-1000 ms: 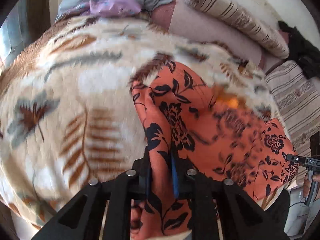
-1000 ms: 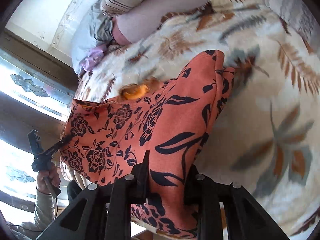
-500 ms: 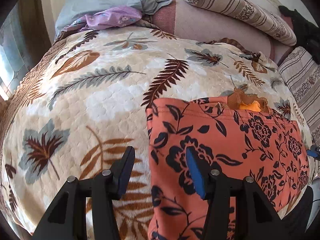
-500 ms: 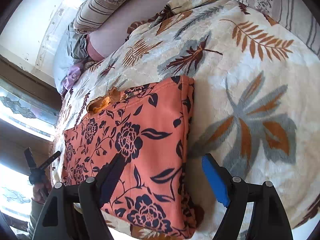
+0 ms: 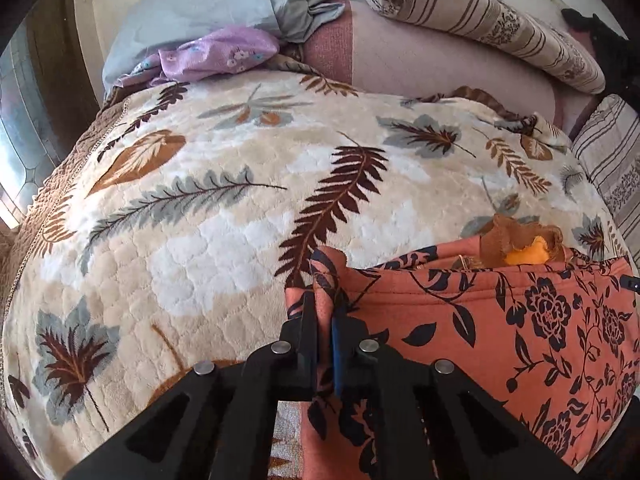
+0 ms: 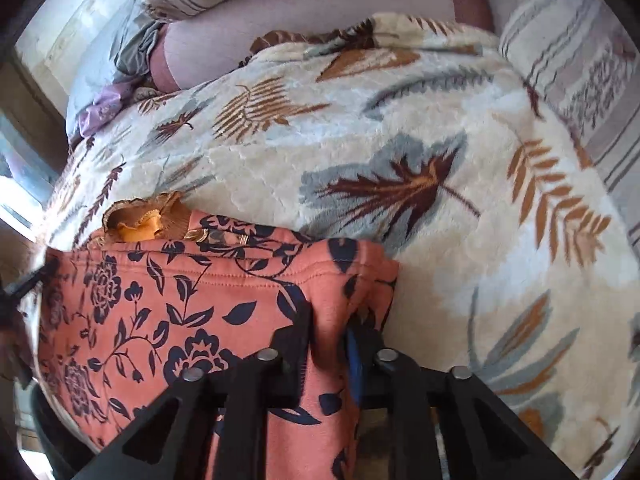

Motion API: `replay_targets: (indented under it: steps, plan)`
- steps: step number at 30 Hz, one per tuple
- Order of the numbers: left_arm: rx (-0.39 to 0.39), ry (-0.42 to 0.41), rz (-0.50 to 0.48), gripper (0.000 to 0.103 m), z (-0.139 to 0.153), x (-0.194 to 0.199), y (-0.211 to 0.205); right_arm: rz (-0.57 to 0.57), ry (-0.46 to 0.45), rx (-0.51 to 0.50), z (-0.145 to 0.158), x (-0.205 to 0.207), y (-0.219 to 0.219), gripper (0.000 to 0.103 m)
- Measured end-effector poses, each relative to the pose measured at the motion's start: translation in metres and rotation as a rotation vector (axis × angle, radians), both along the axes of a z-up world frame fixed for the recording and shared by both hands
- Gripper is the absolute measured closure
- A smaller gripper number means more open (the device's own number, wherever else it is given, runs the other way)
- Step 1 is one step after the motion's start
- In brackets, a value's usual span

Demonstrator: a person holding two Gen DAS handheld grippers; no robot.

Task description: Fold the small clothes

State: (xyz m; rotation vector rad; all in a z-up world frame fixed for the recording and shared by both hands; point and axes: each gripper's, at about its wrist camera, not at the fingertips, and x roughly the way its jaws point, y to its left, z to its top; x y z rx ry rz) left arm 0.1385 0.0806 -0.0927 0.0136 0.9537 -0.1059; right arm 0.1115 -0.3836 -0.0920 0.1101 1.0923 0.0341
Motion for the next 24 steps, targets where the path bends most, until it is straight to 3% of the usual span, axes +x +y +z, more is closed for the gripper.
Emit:
replay_targets:
  steps: [3,4,6,8,11,12,13,14,16,19,21,22,24]
  plan:
    - [0.041,0.1,0.004,0.097,-0.042,0.02,-0.002,-0.055,0.069,0.035,-0.031,0.016,-0.014,0.091]
    - [0.043,0.069,0.006,0.097,-0.045,0.021,-0.002,-0.079,0.076,0.093,-0.042,0.02,-0.023,0.09]
    - [0.048,0.066,0.016,0.095,-0.035,0.022,-0.003,-0.147,0.057,0.203,-0.042,0.02,-0.039,0.089]
    - [0.032,0.062,0.044,0.092,-0.026,0.022,0.003,-0.187,0.059,0.248,-0.035,0.015,-0.048,0.083]
    - [0.008,0.083,0.079,0.089,-0.017,0.014,0.014,-0.233,0.05,0.226,-0.019,-0.001,-0.053,0.06]
    - [-0.002,0.067,0.093,0.084,-0.011,0.006,0.017,-0.241,0.028,0.261,-0.01,-0.01,-0.055,0.038]
    - [-0.007,0.053,0.106,0.074,-0.004,-0.003,0.019,-0.247,-0.002,0.291,0.001,-0.02,-0.054,0.024]
    - [-0.015,0.043,0.117,0.067,0.004,-0.014,0.021,-0.248,-0.028,0.32,0.011,-0.03,-0.052,0.023]
    - [-0.05,0.01,0.131,0.04,0.018,-0.041,0.021,-0.206,-0.051,0.415,0.027,-0.049,-0.039,0.023]
    - [-0.076,-0.032,0.086,0.035,0.028,-0.084,0.009,-0.092,-0.03,0.594,0.031,-0.074,-0.005,0.02]
    - [-0.066,-0.021,0.024,0.034,0.02,-0.105,-0.004,-0.008,0.027,0.677,0.014,-0.083,0.018,0.02]
    - [-0.053,0.006,-0.003,0.034,0.009,-0.11,-0.01,0.008,0.068,0.673,0.0,-0.085,0.026,0.02]
    - [0.007,0.127,0.002,0.034,-0.022,-0.111,-0.015,-0.095,0.16,0.631,-0.034,-0.087,0.023,0.021]
